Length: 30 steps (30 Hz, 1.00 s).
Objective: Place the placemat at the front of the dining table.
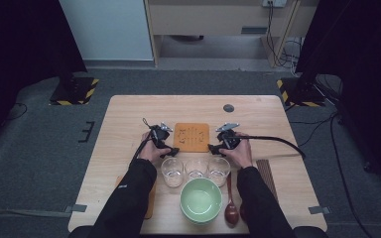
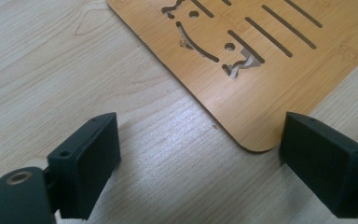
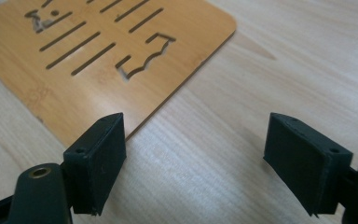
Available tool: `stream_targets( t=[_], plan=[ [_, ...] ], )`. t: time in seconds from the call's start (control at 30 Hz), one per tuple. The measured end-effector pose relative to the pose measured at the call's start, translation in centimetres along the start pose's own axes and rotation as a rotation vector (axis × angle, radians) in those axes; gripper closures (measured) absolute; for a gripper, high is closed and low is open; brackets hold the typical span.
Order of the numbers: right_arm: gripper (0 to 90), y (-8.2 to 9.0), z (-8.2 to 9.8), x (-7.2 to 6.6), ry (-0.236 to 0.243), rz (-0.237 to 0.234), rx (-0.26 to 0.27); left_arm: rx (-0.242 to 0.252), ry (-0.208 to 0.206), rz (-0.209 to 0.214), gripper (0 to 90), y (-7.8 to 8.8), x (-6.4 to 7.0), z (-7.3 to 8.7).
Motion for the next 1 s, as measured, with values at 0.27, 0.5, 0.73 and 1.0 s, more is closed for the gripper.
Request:
stream_targets(
  t=[0.27, 0.5, 0.73, 1.0],
  plan=[
    [18.7, 0.0, -1.2, -0.2, -0.041, -0.031, 0.057, 0.080, 0.111, -0.016, 12.4, 0.3, -1.5, -0.4],
    [17.2, -0.7, -1.2, -0.3, -0.050, -0.032, 0.055, 0.076, 0.111, -0.030, 10.1, -0.2, -1.6, -0.2],
    [14.6, -1.1, -1.3, -0.1, -0.089, -0.024, 0.053, 0.081, 0.090, -0.029, 8.2, -0.4, -1.3, -0.5],
    [14.7, -1.0, -1.1, 0.2, -0.093, -0.005, 0.049, 0.092, 0.067, -0.018, 7.7, -0.6, -0.5, -1.0]
  ],
)
Point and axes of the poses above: each handheld gripper's, and its own axes: y roughly backward along the jaws, z roughly out of its underside, x roughly to its right, the point moved 10 cm from there along -y, roughly forward along the jaws, and after that the axes turned 12 degrees about -x, right-handed, at the moved point
